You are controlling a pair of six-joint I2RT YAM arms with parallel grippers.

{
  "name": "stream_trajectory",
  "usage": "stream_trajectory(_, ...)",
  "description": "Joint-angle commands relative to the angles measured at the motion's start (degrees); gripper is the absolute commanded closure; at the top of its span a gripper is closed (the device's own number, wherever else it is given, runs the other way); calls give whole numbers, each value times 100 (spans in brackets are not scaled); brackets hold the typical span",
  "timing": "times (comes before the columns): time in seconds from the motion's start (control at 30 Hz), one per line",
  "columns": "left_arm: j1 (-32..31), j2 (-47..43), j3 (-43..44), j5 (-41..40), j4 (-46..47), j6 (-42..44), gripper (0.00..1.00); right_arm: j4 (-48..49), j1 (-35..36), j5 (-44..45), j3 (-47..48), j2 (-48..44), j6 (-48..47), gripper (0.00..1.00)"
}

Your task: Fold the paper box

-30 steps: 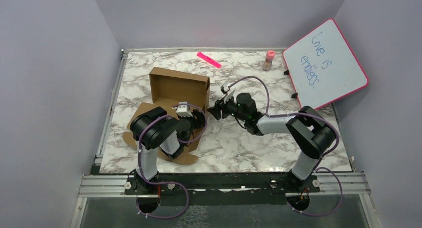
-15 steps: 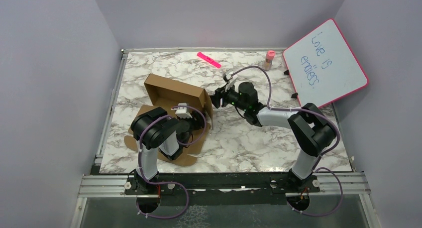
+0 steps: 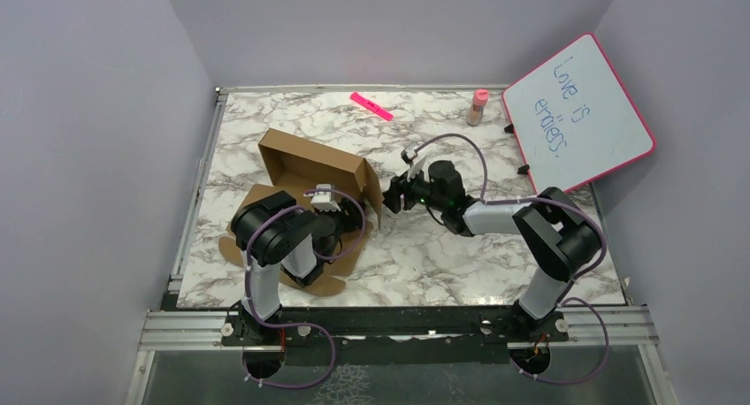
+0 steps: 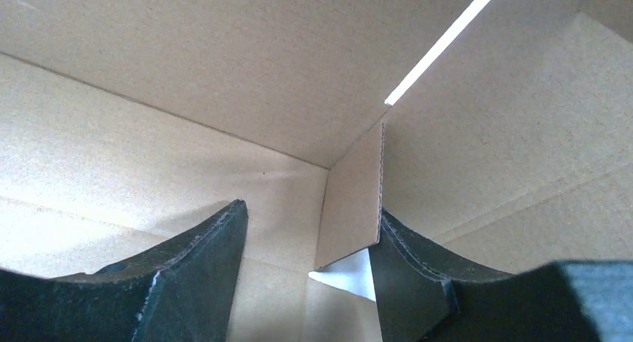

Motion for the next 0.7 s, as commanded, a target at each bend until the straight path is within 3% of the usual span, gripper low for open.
stream_trajectory(0.0,-59,-137,-249,304,-344,-122,38,-316,19,339,-434,-664,-102,38)
stream_trajectory(0.33,-59,-1111,-404,462,-891,-176,32,-120,27,-8,-831,-842,58,38)
stream_trajectory(0.67,-63,-2654,-577,610,-2626,-111,27,99,27,-185,-1000,-706,159,38)
